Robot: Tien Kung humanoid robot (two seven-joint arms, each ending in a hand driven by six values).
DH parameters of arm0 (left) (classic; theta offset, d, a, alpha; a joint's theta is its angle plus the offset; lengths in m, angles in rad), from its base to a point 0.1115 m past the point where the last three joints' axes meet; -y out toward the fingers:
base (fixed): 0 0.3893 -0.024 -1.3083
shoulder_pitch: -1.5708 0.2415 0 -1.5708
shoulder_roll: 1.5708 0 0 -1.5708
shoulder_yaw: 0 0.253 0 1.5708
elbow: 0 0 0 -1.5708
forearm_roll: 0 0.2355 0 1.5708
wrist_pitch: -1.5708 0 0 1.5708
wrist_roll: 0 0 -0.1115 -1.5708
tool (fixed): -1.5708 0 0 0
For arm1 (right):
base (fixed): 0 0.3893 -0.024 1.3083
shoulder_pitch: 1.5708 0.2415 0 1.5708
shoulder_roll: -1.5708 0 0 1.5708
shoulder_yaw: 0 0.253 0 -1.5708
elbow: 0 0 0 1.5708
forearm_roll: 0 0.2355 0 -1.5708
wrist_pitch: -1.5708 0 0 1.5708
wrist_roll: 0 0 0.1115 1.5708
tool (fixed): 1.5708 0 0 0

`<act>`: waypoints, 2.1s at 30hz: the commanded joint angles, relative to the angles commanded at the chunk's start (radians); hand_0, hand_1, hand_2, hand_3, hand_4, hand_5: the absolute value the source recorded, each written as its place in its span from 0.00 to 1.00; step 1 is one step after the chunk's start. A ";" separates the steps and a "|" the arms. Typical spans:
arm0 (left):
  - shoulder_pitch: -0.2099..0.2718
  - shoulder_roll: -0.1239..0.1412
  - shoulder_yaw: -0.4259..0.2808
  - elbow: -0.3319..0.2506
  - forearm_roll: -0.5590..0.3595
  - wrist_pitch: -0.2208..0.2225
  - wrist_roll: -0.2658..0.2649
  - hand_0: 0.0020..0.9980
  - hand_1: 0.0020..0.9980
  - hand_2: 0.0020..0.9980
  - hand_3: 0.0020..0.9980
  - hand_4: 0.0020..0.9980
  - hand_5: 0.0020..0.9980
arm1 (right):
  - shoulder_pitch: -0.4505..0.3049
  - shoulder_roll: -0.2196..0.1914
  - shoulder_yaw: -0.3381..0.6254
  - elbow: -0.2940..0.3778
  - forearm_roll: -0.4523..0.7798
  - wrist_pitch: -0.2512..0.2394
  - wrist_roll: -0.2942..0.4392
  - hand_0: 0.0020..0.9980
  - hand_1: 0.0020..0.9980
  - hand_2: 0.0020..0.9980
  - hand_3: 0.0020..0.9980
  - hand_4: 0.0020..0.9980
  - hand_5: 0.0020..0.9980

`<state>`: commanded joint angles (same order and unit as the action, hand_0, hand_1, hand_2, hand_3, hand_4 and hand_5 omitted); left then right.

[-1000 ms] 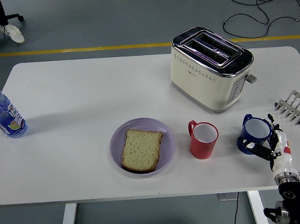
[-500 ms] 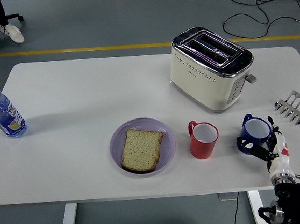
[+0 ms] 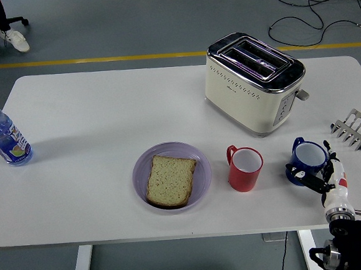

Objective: Pick up the cup,pour liquid into bread,place the cup on the desk

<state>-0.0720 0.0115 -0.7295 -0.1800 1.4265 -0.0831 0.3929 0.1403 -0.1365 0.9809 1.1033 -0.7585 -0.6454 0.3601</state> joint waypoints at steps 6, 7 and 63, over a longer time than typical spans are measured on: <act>-0.003 0.000 0.004 0.000 -0.002 -0.001 0.001 0.37 0.36 0.46 0.76 0.66 1.00 | 0.003 0.001 0.003 -0.001 0.013 0.000 -0.001 0.88 0.78 0.88 0.94 0.96 0.05; -0.003 0.001 0.006 0.000 -0.004 -0.001 0.001 0.37 0.36 0.46 0.76 0.66 1.00 | 0.004 0.001 0.004 -0.001 0.025 0.005 -0.003 0.88 0.78 0.88 0.94 0.96 0.05; -0.024 0.006 -0.029 0.000 0.030 -0.007 0.001 0.36 0.35 0.45 0.76 0.66 1.00 | 0.046 -0.217 0.122 0.604 -0.578 0.105 -0.557 0.35 0.38 0.53 0.56 0.74 0.03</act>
<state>-0.0958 0.0178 -0.7585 -0.1800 1.4561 -0.0904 0.3937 0.1866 -0.3531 1.1026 1.7076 -1.3364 -0.5400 -0.1974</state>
